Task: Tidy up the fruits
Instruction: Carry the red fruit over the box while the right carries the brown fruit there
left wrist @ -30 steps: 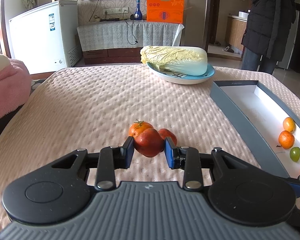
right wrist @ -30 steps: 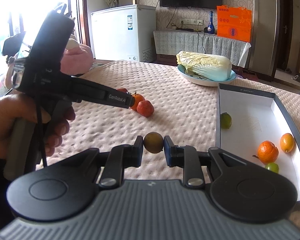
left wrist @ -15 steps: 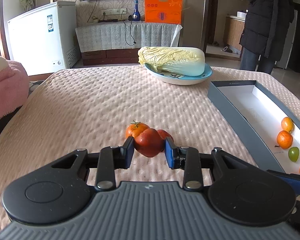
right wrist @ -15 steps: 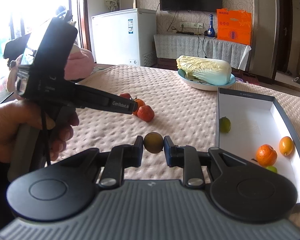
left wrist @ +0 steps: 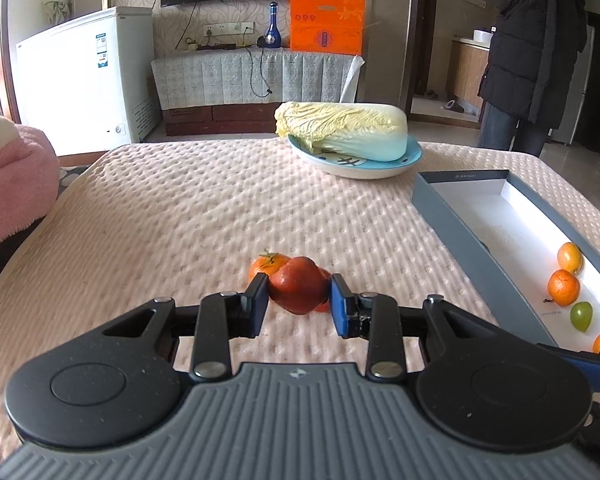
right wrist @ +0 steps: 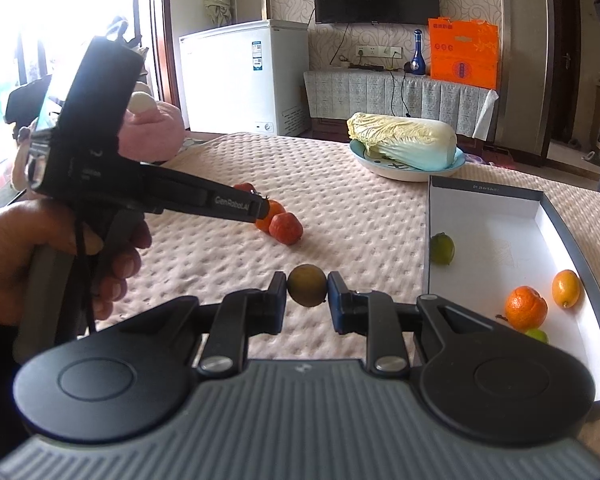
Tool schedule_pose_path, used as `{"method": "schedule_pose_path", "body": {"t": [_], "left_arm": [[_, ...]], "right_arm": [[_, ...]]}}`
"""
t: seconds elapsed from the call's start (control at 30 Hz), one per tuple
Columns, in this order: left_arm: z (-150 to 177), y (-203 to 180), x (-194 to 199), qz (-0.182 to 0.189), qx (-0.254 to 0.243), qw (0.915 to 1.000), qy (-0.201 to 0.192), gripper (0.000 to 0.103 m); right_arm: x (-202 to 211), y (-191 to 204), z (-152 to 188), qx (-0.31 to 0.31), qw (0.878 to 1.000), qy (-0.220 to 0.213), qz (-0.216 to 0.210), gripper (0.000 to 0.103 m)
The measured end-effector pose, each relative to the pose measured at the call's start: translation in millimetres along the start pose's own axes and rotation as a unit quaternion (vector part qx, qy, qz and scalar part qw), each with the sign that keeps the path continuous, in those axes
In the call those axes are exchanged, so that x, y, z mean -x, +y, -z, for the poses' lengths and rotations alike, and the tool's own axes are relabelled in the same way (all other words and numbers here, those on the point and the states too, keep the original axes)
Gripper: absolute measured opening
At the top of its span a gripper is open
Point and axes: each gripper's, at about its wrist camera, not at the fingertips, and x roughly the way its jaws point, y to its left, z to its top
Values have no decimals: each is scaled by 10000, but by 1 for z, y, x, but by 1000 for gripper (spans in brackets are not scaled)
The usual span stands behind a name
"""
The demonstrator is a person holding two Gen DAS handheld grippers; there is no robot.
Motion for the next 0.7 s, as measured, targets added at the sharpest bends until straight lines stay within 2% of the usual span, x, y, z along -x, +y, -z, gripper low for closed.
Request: {"method": "schedule_pose_path", "body": {"t": [0.47,0.7], "left_arm": [[-5,-10,2,200,-88,9997,-147,38],[-4,-16,-2,233,-92,9997,-55,38]], "right_arm": [[4,-9,-4,-80,9999,-106,32,25],[18,-22,-16,-83,9998,-175,74,25]]}}
